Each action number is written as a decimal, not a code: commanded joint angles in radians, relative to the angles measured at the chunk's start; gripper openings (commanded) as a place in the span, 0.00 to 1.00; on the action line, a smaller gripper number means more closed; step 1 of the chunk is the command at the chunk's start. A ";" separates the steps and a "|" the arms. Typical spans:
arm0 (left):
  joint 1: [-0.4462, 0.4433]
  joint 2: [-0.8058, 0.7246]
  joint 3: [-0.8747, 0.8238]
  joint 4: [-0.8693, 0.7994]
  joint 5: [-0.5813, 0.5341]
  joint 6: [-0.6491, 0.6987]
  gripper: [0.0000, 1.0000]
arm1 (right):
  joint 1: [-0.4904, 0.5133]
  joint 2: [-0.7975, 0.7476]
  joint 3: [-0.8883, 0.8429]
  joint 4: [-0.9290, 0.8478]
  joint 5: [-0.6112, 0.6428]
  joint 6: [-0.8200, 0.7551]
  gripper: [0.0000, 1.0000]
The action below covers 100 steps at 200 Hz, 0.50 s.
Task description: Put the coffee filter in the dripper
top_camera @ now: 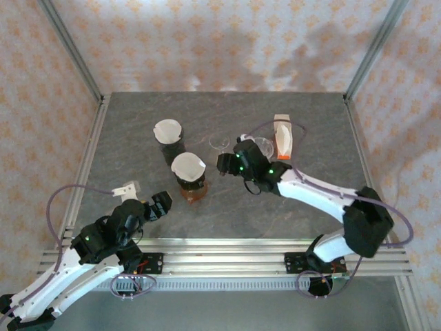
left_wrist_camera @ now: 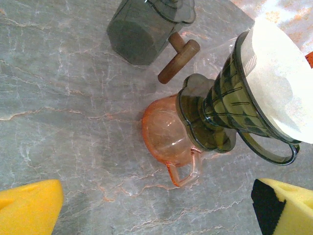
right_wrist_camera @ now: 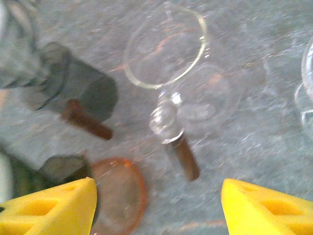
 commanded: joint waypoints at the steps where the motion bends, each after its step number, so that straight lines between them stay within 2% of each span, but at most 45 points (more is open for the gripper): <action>1: 0.007 0.005 0.012 0.019 0.003 0.008 1.00 | -0.025 0.114 0.078 -0.074 0.035 -0.069 0.68; 42: 0.007 -0.002 0.016 0.025 0.025 0.027 1.00 | -0.029 0.231 0.165 -0.032 0.024 -0.110 0.68; 69: 0.008 0.002 0.008 0.058 0.054 0.044 1.00 | -0.029 0.299 0.224 -0.069 0.052 -0.147 0.67; 100: 0.008 0.004 0.010 0.086 0.078 0.059 1.00 | -0.029 0.363 0.295 -0.126 0.084 -0.200 0.50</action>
